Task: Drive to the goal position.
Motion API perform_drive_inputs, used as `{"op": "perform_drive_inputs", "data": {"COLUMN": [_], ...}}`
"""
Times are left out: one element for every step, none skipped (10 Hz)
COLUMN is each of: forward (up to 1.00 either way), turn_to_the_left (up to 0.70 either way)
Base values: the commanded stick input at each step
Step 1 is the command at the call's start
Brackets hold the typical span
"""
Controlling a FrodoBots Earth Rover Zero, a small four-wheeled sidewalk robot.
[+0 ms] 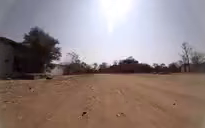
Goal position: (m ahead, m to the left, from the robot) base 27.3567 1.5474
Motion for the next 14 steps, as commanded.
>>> {"op": "perform_drive_inputs", "data": {"forward": [1.0,1.0,1.0,1.0,1.0,1.0,1.0,1.0,1.0,1.0,1.0,1.0,1.0,1.0], "turn_to_the_left": [0.0,0.0,0.0,0.0,0.0,0.0,0.0,0.0,0.0,0.0,0.0,0.0,0.0,0.0]}}
